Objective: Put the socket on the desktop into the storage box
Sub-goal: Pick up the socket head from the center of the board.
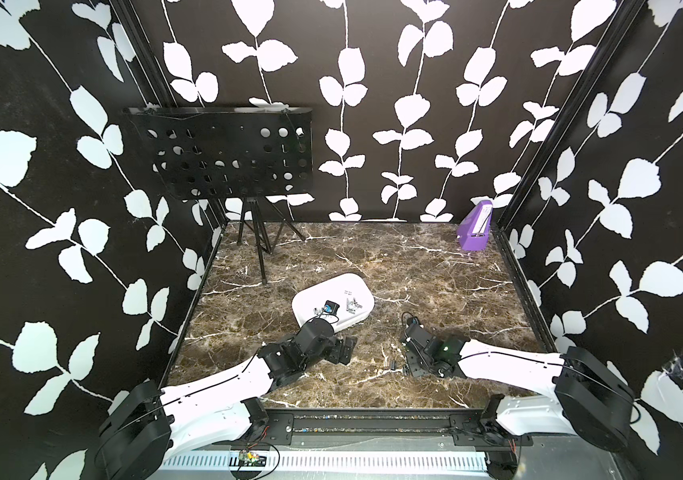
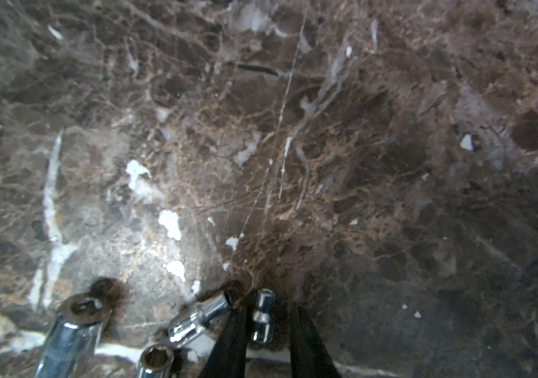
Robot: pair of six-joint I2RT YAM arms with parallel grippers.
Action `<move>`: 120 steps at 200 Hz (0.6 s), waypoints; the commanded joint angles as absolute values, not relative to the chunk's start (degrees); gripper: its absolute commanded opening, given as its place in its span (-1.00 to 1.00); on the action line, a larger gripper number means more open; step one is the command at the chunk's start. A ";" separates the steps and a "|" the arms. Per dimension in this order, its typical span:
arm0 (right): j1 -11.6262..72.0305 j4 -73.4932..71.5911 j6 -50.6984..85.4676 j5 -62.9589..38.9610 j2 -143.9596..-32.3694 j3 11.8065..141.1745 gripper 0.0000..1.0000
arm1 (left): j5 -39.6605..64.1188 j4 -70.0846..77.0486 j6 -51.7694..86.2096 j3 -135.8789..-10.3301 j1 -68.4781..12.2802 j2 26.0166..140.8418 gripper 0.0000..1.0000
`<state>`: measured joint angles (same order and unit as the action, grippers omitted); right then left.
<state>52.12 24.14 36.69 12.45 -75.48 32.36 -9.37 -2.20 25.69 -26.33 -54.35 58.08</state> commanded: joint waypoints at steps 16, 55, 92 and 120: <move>51.35 25.05 36.93 11.30 -78.55 31.99 -0.50 | -9.27 -1.33 25.72 -26.75 -54.69 56.97 0.92; 51.24 24.98 36.83 10.66 -79.21 32.09 -0.61 | -9.33 -1.41 25.75 -26.77 -54.71 56.73 0.92; 51.24 24.80 36.91 10.15 -78.51 31.73 -0.73 | -9.56 -1.45 25.68 -26.63 -54.67 56.24 0.92; 51.23 24.43 36.65 9.41 -77.39 31.21 -0.78 | -9.93 -1.41 25.75 -26.46 -54.67 56.14 0.92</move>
<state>51.72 23.00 36.84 11.07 -76.77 33.26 -9.41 -2.20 25.69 -26.33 -54.35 57.30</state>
